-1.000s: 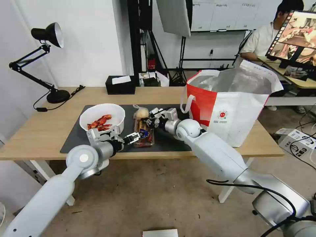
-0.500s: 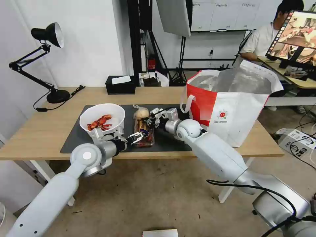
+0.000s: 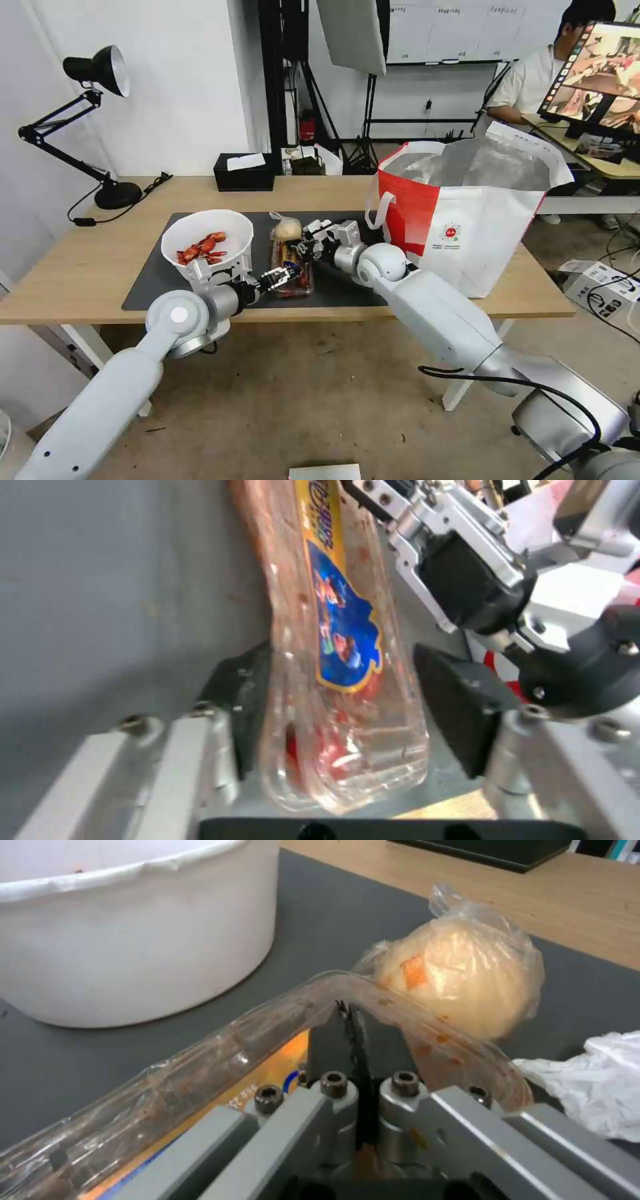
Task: Pick up the trash from the table and place it into the takeout bag.
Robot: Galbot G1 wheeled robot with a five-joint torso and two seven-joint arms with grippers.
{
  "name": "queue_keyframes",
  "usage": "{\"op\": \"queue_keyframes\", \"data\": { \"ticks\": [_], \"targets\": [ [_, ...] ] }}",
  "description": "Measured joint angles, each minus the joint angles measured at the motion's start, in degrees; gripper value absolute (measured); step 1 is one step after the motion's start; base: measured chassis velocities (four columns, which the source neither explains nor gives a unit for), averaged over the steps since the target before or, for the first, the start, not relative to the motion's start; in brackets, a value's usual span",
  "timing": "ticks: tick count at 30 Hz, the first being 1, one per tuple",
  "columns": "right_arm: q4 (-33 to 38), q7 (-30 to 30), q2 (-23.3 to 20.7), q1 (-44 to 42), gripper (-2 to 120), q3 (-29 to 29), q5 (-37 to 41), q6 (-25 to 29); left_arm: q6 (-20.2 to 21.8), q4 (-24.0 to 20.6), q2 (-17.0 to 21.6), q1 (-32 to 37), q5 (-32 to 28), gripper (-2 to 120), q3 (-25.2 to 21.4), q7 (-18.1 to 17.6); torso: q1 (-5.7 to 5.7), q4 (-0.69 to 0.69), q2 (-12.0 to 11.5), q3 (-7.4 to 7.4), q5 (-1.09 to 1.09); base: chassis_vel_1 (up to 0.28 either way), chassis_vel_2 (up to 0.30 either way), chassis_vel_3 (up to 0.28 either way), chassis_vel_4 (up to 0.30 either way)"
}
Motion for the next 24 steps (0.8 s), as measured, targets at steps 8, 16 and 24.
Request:
{"op": "queue_keyframes", "data": {
  "ticks": [8, 16, 24],
  "targets": [
    [0.4, 0.1, -0.3, -0.7, 0, 0.6, -0.1, 0.0, -0.6, 0.2, -0.1, 0.0, 0.2, 29, 0.1, -0.3, 0.0, 0.0, 0.0, 0.0, 0.0, 0.0, 0.0, 0.0, 0.0],
    [0.5, 0.1, -0.4, -0.8, 0, 1.0, -0.2, 0.0, -0.6, -0.4, -0.2, 0.9, 0.6, 27, -0.1, -0.3, 0.0, 0.0, 0.0, 0.0, 0.01, 0.0, 0.0, 0.0, 0.0],
    [0.6, 0.2, -0.4, -0.8, 0, 1.2, -0.2, 0.0, -0.6, -0.7, -0.2, 1.4, 1.0, 24, -0.4, -0.3, 0.0, 0.0, 0.0, 0.0, 0.0, 0.0, 0.0, 0.0, 0.0]
  ]
}}
